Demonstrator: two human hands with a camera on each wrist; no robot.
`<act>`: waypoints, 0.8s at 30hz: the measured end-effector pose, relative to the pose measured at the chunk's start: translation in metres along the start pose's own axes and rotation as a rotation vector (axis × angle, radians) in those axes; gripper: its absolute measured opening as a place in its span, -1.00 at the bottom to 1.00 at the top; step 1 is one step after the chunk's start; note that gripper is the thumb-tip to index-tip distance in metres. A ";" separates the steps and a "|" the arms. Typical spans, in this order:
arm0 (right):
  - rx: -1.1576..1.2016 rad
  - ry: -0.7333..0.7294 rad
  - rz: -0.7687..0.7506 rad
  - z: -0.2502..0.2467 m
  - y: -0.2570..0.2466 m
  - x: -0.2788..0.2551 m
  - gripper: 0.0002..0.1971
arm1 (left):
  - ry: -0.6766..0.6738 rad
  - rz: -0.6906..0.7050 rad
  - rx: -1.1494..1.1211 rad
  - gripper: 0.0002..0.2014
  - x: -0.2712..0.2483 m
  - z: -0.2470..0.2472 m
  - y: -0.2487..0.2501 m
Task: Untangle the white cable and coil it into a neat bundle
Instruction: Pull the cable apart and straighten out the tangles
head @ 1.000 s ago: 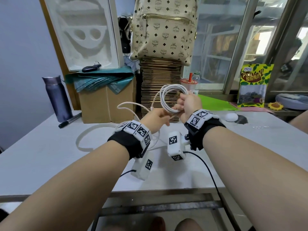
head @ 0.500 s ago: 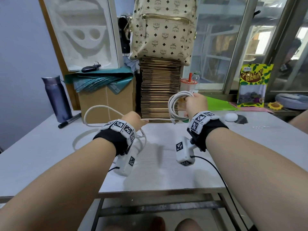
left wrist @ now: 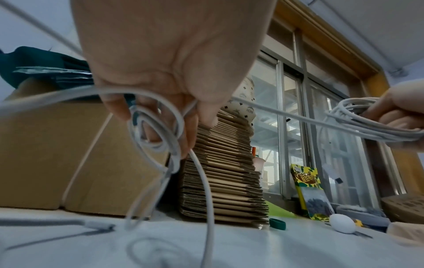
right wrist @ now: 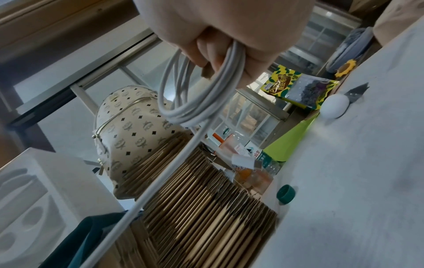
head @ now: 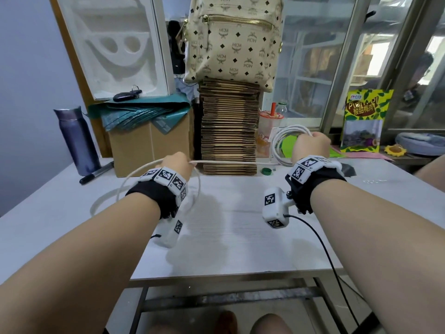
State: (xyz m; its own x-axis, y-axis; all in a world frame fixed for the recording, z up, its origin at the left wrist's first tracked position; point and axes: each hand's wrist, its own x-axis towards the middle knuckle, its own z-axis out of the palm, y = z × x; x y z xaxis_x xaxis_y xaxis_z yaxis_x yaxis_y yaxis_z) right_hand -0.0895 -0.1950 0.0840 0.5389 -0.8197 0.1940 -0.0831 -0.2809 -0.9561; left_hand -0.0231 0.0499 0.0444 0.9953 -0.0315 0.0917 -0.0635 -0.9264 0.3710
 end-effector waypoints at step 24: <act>-0.173 -0.903 -0.187 0.038 0.013 -0.054 -0.81 | -0.157 0.264 -0.903 -0.69 -0.025 -0.001 0.047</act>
State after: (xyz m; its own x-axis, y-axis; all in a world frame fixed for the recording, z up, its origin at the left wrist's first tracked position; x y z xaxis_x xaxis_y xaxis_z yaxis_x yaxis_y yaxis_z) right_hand -0.0883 -0.1356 0.0524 0.9967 -0.0763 0.0278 -0.0140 -0.4988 -0.8666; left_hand -0.0515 0.0077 0.0604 0.9350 -0.3090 0.1740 -0.2549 -0.2445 0.9355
